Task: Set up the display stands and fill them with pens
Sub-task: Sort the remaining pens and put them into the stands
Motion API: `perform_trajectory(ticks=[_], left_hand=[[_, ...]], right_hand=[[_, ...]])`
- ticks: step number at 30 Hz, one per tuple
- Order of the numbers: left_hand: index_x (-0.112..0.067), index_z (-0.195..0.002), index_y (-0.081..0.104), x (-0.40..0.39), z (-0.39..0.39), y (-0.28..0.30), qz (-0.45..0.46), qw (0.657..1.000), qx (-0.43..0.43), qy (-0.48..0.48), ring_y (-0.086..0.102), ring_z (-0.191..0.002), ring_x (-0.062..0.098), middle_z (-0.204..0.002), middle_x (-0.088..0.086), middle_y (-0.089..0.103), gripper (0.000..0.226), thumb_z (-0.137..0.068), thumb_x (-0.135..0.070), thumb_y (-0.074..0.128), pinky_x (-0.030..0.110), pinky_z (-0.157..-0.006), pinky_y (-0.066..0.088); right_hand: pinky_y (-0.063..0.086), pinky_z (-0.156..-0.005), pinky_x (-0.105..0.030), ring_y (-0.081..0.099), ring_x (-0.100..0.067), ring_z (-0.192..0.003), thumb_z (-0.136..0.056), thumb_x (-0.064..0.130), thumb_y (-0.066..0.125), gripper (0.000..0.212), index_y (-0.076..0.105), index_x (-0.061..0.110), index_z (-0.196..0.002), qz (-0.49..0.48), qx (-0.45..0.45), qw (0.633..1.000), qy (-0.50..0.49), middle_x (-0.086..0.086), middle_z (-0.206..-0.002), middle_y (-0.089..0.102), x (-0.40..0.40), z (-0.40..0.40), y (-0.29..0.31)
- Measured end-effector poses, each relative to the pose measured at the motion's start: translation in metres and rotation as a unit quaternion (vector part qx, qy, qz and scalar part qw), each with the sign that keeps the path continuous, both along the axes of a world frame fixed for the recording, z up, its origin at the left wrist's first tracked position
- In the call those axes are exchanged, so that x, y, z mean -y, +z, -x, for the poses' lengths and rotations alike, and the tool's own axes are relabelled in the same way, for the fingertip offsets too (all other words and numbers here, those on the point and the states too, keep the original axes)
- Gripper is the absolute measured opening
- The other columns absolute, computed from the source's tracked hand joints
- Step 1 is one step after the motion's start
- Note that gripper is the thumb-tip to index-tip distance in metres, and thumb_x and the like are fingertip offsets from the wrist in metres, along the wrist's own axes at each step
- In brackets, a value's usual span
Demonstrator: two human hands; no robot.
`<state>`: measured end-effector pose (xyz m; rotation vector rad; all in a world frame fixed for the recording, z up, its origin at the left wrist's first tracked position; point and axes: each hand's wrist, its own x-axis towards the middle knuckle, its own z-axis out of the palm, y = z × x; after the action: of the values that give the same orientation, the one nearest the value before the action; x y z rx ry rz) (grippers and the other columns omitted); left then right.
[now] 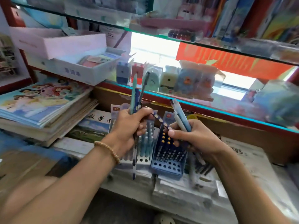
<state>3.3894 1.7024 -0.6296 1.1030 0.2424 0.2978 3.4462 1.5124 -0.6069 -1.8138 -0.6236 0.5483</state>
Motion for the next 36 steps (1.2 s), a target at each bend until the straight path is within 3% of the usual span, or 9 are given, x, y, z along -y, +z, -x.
perform_trajectory(ticks=[6,10,14,17,21,27,29,33,36], left_hand=[[-0.006,-0.086,0.064,0.014,0.012,-0.036,-0.009,0.998,-0.052,-0.031,0.04,-0.041,0.005,-0.07,0.005,0.066,0.006,-0.091,-0.009,0.064,0.014,-0.033,0.03],[-0.008,-0.084,0.066,0.035,0.017,-0.057,-0.099,0.986,-0.087,-0.098,0.037,-0.042,0.009,-0.071,0.008,0.065,0.006,-0.09,-0.009,0.067,0.018,-0.035,0.028],[-0.004,-0.088,0.064,0.031,0.019,-0.069,-0.169,0.975,-0.118,-0.084,0.039,-0.044,0.01,-0.066,0.004,0.062,0.016,-0.087,-0.018,0.072,0.02,-0.038,0.031],[-0.007,-0.085,0.058,0.027,0.019,-0.07,-0.164,0.976,-0.116,-0.084,0.038,-0.045,0.01,-0.059,-0.001,0.051,0.02,-0.088,-0.021,0.072,0.02,-0.039,0.031],[-0.009,-0.085,0.052,0.029,0.02,-0.07,-0.146,0.977,-0.109,-0.109,0.036,-0.046,0.011,-0.059,0.0,0.042,0.023,-0.088,-0.022,0.071,0.019,-0.038,0.029],[-0.011,-0.087,0.05,0.026,0.023,-0.07,-0.131,0.976,-0.119,-0.127,0.036,-0.047,0.01,-0.06,-0.001,0.04,0.022,-0.09,-0.022,0.069,0.018,-0.04,0.029],[-0.011,-0.089,0.05,0.026,0.024,-0.071,-0.124,0.975,-0.126,-0.133,0.036,-0.047,0.009,-0.061,-0.001,0.04,0.022,-0.089,-0.021,0.069,0.018,-0.04,0.03],[-0.01,-0.09,0.051,0.024,0.025,-0.073,-0.116,0.974,-0.129,-0.146,0.037,-0.048,0.009,-0.062,-0.002,0.042,0.022,-0.089,-0.02,0.07,0.017,-0.039,0.031],[-0.009,-0.09,0.052,0.025,0.026,-0.074,-0.108,0.974,-0.129,-0.155,0.038,-0.047,0.009,-0.062,-0.001,0.043,0.023,-0.088,-0.02,0.071,0.017,-0.038,0.031]], right_hand=[[0.032,-0.037,-0.016,0.038,-0.004,-0.035,-0.075,0.017,0.074,0.024,0.067,0.001,-0.092,-0.207,-0.1,0.957,-0.178,-0.008,-0.07,0.067,0.03,-0.004,-0.021],[0.028,-0.038,-0.019,0.032,-0.006,-0.037,-0.09,0.015,0.069,0.013,0.062,0.007,-0.081,-0.232,-0.096,0.935,-0.252,-0.002,-0.062,0.062,0.047,-0.001,-0.039],[0.032,-0.039,-0.019,0.04,-0.007,-0.038,-0.089,0.017,0.072,0.014,0.065,0.015,-0.077,-0.154,0.0,0.933,-0.325,0.004,-0.052,0.052,0.062,0.0,-0.047],[0.049,-0.051,-0.02,0.059,-0.006,-0.054,-0.086,0.014,0.076,0.01,0.07,0.015,-0.077,-0.049,0.104,0.93,-0.35,0.002,-0.063,0.066,0.066,-0.001,-0.058],[0.053,-0.057,-0.03,0.061,-0.013,-0.06,-0.084,0.015,0.079,0.008,0.072,0.015,-0.079,0.01,0.116,0.928,-0.353,-0.007,-0.071,0.068,0.06,-0.003,-0.082],[0.047,-0.053,-0.028,0.055,-0.013,-0.056,-0.085,0.02,0.078,0.01,0.071,0.014,-0.081,0.101,0.164,0.931,-0.309,0.0,-0.065,0.063,0.049,-0.01,-0.096],[0.048,-0.055,-0.035,0.051,-0.014,-0.054,-0.084,0.021,0.079,0.017,0.066,0.016,-0.074,0.122,0.173,0.935,-0.286,0.0,-0.062,0.059,0.045,-0.011,-0.097],[0.051,-0.06,-0.044,0.052,-0.021,-0.059,-0.084,0.024,0.079,0.024,0.065,0.008,-0.073,0.14,0.205,0.929,-0.276,-0.016,-0.069,0.065,0.033,-0.01,-0.098],[0.049,-0.056,-0.038,0.054,-0.028,-0.058,-0.084,0.026,0.079,0.028,0.063,0.007,-0.071,0.14,0.21,0.922,-0.293,-0.012,-0.065,0.062,0.029,-0.013,-0.101]])
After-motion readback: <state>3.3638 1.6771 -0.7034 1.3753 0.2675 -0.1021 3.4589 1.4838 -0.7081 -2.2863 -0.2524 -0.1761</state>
